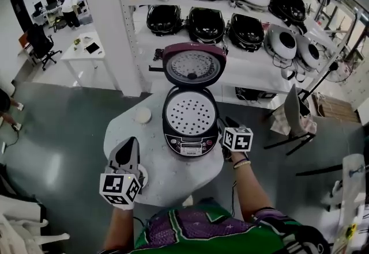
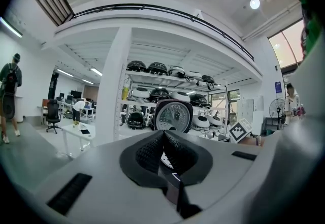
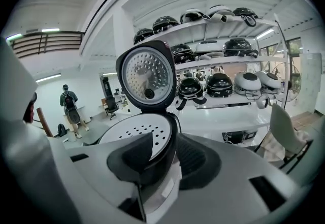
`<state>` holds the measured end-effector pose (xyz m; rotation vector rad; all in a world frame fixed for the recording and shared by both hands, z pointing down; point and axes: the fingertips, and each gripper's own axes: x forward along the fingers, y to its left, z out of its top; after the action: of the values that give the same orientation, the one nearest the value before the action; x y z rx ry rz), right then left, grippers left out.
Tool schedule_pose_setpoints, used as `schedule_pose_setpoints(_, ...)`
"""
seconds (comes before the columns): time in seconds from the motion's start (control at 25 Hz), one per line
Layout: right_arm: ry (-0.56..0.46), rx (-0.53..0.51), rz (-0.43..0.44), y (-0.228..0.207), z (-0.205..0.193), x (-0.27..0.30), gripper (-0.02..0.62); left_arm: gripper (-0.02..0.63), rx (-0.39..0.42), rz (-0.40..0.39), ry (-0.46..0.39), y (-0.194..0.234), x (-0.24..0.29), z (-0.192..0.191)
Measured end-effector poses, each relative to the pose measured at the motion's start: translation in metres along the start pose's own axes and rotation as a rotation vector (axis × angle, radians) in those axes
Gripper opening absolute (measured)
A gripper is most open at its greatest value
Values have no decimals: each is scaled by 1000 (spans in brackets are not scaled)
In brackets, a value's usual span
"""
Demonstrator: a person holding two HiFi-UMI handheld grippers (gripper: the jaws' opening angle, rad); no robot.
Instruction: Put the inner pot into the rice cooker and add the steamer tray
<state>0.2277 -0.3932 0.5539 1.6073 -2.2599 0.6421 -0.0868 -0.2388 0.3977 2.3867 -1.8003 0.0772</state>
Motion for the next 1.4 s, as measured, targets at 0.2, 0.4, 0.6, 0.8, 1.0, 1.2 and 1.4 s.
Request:
schedule_pose_setpoints(0.2, -20, 18, -28, 14, -18, -53, 147, 21, -13, -10, 12, 6, -33, -3)
schedule_pose_setpoints(0.4, -58, -18, -17, 48, -21, -107, 141, 21, -14, -23, 14, 12, -72, 1)
schedule_pose_setpoints(0.6, -109, -53, 5, 82, -16, -165, 137, 23, -16, -55, 41, 10, -108, 4)
schedule_pose_setpoints(0.8, -187, -80, 16, 115, -14, -228, 126, 23, 8, -47, 0, 10, -162, 11)
schedule_pose_setpoints(1.0, -278, -97, 27, 152, -16, -294, 109, 23, 33, -30, -63, 10, -226, 22)
schedule_pose_setpoints(1.2, -406, -97, 33, 189, -10, -357, 72, 23, 34, -35, -133, 6, -276, 38)
schedule_pose_setpoints(1.4, -500, -105, 31, 217, -5, -411, 30, 23, 52, -47, -189, -4, -310, 56)
